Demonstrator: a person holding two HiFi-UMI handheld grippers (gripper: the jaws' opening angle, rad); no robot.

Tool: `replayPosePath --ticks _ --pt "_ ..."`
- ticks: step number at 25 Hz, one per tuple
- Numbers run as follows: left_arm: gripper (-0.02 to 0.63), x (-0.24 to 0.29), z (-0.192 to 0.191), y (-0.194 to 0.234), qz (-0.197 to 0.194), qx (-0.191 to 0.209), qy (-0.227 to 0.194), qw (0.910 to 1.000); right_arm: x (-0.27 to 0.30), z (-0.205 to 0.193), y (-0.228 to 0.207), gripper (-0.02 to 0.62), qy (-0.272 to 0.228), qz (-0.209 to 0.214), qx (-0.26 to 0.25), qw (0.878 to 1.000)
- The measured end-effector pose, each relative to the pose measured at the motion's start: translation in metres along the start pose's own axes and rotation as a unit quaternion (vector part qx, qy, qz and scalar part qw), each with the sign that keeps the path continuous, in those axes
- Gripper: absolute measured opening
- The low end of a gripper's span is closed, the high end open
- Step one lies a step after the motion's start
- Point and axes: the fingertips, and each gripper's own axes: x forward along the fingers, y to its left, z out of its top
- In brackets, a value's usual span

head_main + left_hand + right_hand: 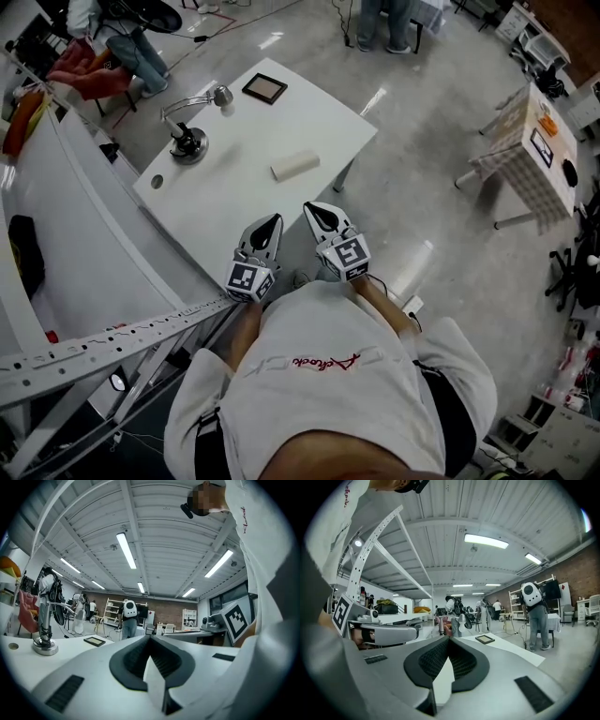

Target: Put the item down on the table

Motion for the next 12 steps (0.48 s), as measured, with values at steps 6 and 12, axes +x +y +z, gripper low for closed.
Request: replayPosePath --ticks 6,12 --pt "0.005 -0.004 0.007 -0.014 0.004 0.011 -0.007 0.9999 -0.018 0.012 0.003 0.005 -0.009 0.002 -0.004 1.000" --pt "0.005 -0.012 -0.003 -0.047 0.008 0.016 -0.001 0.9998 -0.056 0.006 0.009 0.005 -0.004 0.001 -0.002 1.000"
